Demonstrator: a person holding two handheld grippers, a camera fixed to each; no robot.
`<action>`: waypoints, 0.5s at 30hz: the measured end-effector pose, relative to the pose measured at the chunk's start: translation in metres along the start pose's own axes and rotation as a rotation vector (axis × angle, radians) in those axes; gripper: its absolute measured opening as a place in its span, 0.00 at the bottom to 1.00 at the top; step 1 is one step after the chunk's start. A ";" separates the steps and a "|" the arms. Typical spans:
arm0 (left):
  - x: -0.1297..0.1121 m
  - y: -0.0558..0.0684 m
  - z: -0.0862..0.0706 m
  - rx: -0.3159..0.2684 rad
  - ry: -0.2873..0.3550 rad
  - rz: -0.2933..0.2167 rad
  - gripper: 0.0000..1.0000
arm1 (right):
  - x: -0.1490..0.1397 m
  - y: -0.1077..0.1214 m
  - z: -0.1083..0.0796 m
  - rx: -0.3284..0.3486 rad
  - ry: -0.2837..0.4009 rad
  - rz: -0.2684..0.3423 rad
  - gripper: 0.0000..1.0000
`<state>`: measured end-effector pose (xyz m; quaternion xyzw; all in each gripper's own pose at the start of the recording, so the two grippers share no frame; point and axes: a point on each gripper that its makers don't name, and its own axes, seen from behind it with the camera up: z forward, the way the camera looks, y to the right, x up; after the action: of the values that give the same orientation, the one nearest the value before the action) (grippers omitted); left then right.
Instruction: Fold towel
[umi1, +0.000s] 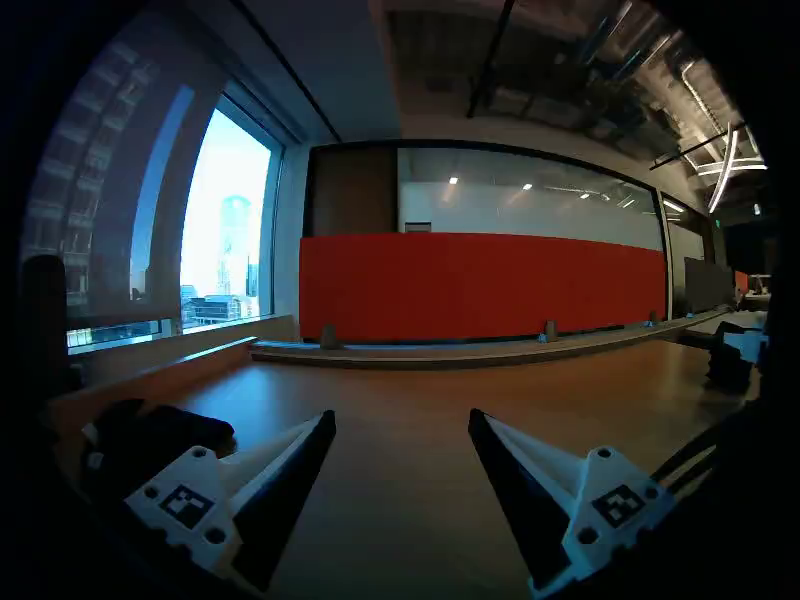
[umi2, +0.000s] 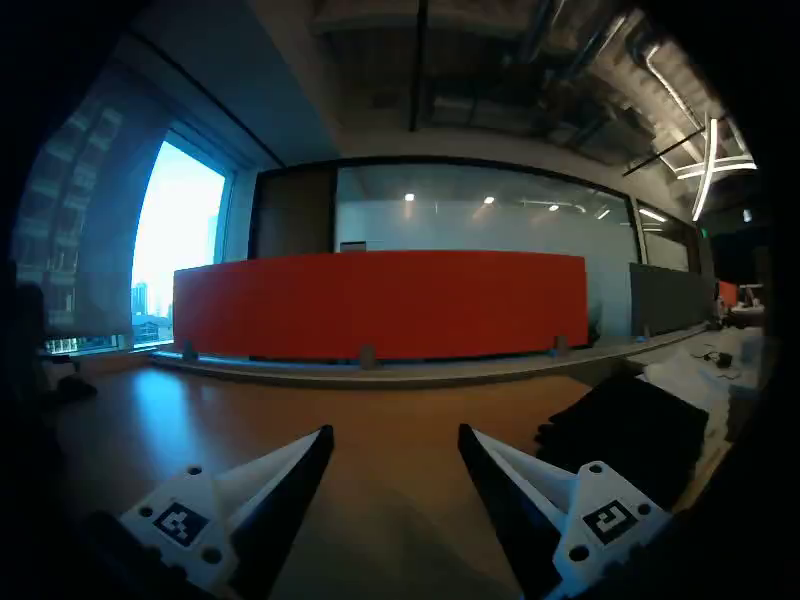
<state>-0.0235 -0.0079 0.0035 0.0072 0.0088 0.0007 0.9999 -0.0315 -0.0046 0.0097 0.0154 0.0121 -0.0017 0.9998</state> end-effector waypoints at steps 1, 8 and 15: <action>0.000 0.000 0.000 0.000 0.000 0.000 0.99 | 0.000 0.000 0.000 -0.001 -0.001 -0.002 0.96; 0.000 -0.001 0.000 0.000 0.000 0.000 0.99 | -0.003 0.001 0.000 -0.014 -0.010 -0.019 0.96; 0.000 0.000 0.000 0.000 0.000 0.000 0.99 | -0.002 0.000 -0.002 -0.012 -0.012 -0.019 0.96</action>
<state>-0.0236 -0.0084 0.0038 0.0072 0.0088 0.0007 0.9999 -0.0336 -0.0047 0.0080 0.0093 0.0062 -0.0113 0.9999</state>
